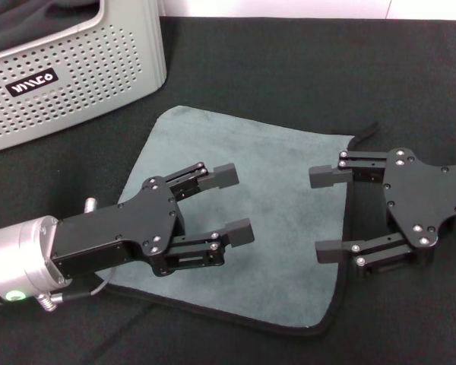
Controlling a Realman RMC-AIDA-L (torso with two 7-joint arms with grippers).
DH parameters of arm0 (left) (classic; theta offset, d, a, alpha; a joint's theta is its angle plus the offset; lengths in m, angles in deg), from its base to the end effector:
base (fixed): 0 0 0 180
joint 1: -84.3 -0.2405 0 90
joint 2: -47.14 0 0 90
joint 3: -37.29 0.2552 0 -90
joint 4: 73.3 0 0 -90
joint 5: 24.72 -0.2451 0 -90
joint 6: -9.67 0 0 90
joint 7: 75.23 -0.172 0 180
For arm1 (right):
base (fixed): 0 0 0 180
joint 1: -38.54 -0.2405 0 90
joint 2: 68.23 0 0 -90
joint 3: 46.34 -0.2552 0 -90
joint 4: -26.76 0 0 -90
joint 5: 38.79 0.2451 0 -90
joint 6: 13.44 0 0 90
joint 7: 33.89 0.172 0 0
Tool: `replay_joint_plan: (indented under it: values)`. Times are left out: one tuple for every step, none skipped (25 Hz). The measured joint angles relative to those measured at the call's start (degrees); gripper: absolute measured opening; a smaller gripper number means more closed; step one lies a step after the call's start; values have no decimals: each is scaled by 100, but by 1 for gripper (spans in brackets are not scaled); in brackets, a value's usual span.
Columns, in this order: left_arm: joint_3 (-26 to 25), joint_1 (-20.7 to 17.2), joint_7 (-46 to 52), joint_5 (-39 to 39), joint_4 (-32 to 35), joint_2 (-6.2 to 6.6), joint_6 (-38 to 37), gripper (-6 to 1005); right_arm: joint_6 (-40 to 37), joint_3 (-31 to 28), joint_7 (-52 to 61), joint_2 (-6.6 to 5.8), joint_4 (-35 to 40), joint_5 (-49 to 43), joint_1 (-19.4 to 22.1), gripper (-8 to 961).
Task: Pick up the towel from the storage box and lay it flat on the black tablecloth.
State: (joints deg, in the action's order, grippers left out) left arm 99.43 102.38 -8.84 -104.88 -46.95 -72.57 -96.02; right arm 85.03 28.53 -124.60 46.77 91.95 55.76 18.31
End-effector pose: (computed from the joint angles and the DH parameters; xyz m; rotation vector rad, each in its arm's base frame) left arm -0.2495 0.2672 -0.0472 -2.6559 -0.5677 -1.4364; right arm 0.1576 0.3163 -0.0010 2.9475 -0.1186 -0.8937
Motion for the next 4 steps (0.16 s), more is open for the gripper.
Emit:
replay_joint_plan:
  values:
    - [-1,5,10,1,3,-1,0,875,0,0,0,0,0,0,0,871]
    - [-3,7,17,2,-2,-3,0,875,-3,0,0,0,-12,0,-7,871]
    - [-9,7,21,2,-14,-6,-1,875,-8,0,0,2,-33,0,-17,871]
    - [-15,8,23,3,-26,-7,-2,875,-11,0,1,4,-59,0,-32,871]
